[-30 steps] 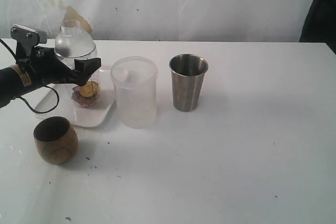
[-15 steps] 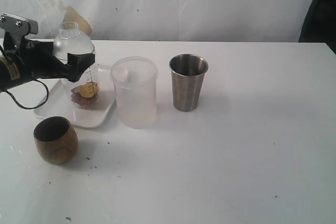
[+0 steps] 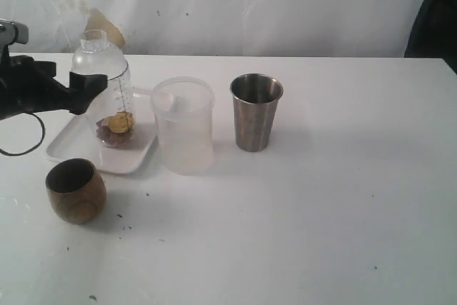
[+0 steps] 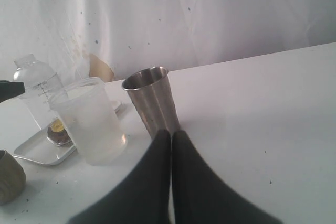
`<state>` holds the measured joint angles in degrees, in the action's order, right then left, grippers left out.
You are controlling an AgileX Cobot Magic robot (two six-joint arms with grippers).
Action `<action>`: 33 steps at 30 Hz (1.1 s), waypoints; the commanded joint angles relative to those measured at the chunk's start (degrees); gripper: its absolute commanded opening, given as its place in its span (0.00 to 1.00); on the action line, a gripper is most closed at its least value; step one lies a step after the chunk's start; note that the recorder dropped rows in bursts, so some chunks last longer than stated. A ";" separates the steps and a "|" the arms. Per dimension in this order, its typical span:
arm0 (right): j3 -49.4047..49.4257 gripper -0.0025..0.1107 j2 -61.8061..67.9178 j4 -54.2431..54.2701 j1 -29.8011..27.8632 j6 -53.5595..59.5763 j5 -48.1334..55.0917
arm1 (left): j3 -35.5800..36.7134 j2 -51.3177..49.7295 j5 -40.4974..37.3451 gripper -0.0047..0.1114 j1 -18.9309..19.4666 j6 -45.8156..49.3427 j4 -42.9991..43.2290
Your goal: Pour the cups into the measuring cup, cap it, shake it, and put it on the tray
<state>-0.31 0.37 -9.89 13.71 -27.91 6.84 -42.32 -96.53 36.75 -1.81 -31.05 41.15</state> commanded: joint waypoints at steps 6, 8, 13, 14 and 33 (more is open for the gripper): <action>0.31 0.02 -0.37 -0.17 0.10 0.52 -0.64 | 1.71 11.72 -29.68 0.05 0.01 -10.29 -5.62; 0.31 0.02 -0.37 -0.17 0.10 1.22 -0.51 | 1.71 14.67 -36.75 0.04 0.01 -12.12 -5.62; 0.31 0.02 -0.37 -0.17 0.10 1.22 -0.51 | 1.75 21.53 -48.03 0.04 -0.19 -11.75 -8.93; 0.31 0.02 -0.37 -0.17 0.10 1.22 -0.51 | 2.13 23.17 -49.65 0.04 -0.17 -10.60 -10.25; 0.31 0.02 -0.37 -0.17 0.10 1.11 -0.51 | 7.62 68.48 -71.47 0.04 -0.17 18.05 -39.52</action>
<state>-0.31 0.37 -9.89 13.71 -27.30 6.84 -34.76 -32.20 -32.39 -1.81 -14.50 3.67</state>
